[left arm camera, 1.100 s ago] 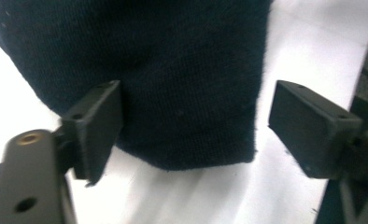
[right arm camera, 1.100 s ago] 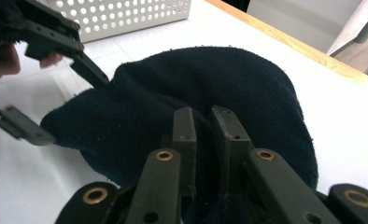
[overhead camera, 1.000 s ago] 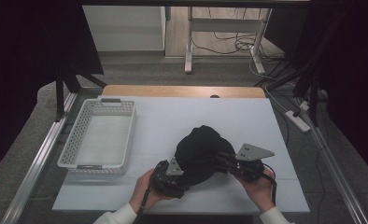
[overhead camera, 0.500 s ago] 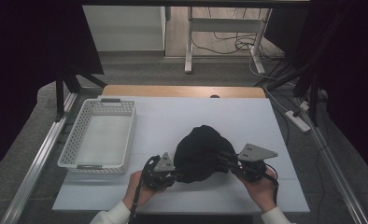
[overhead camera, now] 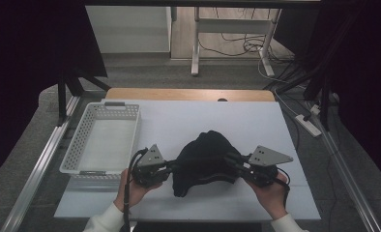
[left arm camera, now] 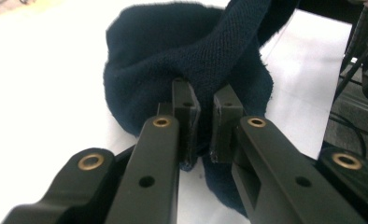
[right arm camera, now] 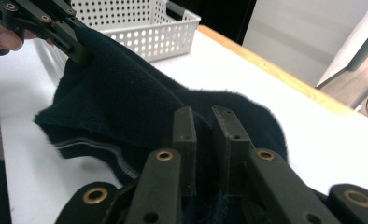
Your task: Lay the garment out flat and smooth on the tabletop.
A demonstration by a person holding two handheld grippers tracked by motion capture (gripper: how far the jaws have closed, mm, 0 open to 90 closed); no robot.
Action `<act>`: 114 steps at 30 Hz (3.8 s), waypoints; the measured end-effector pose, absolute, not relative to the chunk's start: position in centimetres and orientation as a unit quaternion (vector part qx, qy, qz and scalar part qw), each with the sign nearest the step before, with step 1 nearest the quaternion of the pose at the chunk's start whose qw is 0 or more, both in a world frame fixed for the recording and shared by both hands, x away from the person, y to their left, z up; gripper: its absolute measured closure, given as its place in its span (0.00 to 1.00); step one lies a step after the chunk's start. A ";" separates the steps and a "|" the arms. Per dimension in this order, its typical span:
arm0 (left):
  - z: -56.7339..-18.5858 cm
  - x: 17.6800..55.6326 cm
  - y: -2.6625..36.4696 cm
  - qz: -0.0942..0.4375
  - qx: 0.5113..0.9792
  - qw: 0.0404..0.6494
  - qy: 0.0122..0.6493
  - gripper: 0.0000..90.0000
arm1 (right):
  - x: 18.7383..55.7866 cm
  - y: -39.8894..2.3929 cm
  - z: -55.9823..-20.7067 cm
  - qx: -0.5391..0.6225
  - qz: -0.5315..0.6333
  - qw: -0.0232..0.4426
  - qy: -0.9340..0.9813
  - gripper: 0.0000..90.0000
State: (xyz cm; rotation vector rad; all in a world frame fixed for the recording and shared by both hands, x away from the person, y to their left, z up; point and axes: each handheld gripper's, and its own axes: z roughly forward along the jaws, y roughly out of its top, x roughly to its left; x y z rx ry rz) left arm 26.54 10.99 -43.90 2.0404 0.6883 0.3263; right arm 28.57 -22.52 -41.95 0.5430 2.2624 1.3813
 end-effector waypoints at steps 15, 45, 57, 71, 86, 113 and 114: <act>-43.4 31.5 11.8 0.139 0.819 0.461 0.312 0.91 | 33.5 -20.8 -41.0 0.214 0.499 0.218 0.811 0.88; -44.5 29.6 10.2 0.161 0.834 0.428 0.308 0.26 | 31.0 -22.5 -43.2 0.244 0.513 0.168 0.806 0.31; -45.6 30.2 9.1 0.171 0.840 0.405 0.317 0.29 | 30.8 -25.3 -48.1 0.285 0.440 0.156 0.837 0.29; -46.9 30.6 9.7 0.161 0.844 0.399 0.321 0.61 | 31.5 -23.9 -50.7 0.296 0.383 0.157 0.861 0.35; -44.7 30.0 11.5 0.159 0.816 0.454 0.319 0.86 | 31.1 -25.3 -46.6 0.281 0.421 0.181 0.843 0.86; -44.5 31.4 12.4 0.159 0.791 0.478 0.348 0.85 | 31.9 -26.1 -42.9 0.281 0.474 0.211 0.807 0.86; -44.6 31.5 12.4 0.158 0.791 0.477 0.349 0.85 | 32.0 -26.0 -43.1 0.282 0.473 0.209 0.808 0.86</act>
